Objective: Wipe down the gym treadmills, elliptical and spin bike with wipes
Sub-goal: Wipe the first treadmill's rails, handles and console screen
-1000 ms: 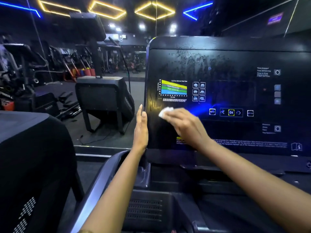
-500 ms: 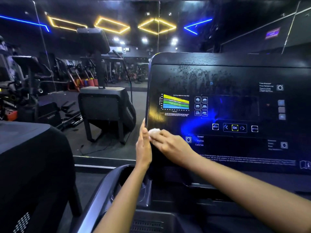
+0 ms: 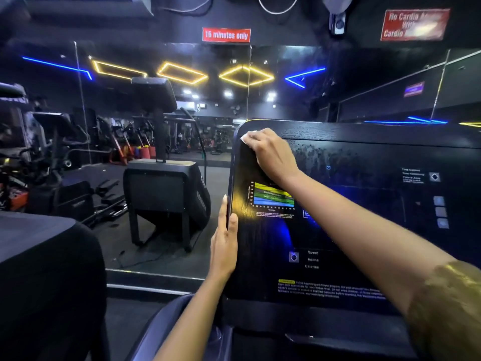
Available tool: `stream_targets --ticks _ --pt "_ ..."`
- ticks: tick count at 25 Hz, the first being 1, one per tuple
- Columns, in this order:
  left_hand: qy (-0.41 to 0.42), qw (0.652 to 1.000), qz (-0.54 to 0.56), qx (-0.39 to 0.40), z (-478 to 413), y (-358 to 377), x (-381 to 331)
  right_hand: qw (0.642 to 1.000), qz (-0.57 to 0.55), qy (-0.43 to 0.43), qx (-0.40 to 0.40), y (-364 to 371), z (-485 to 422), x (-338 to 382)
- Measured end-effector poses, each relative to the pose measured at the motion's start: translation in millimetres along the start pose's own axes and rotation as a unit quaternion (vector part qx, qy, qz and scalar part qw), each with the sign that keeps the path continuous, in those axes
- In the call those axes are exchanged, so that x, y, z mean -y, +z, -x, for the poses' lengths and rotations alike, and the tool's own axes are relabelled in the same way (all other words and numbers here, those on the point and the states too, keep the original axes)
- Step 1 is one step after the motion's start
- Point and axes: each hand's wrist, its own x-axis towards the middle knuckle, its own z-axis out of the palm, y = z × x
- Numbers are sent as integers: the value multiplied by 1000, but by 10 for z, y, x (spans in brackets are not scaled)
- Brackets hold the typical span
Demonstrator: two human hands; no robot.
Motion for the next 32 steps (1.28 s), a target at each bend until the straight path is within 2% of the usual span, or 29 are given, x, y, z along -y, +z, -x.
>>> stream_targets --ticks 6,10,12,14,17,20,25,28,32 --pt "32 999 -18 -17 -46 21 114 992 6 -127 0 97 810 408" --pt "35 999 -4 -24 -48 30 158 984 15 -171 42 -59 1348 639" --pt "39 999 -2 -25 -39 25 158 982 -25 -183 42 -147 1413 633" --pt "45 999 -9 -20 -28 13 144 985 -80 -154 2 -202 1196 423" --pt "46 999 -9 -8 -36 5 130 995 -59 -36 -74 -254 496 -125" --pt "40 999 -9 -8 -31 14 128 998 -21 20 -47 -199 204 -316" --pt "41 999 -7 -10 -24 16 97 999 9 -42 -4 -10 942 49" --pt "40 999 -16 -15 -6 10 71 996 -9 -86 11 -75 1437 326" --pt "40 999 -19 -14 -13 2 86 990 32 -132 28 -157 1916 547"
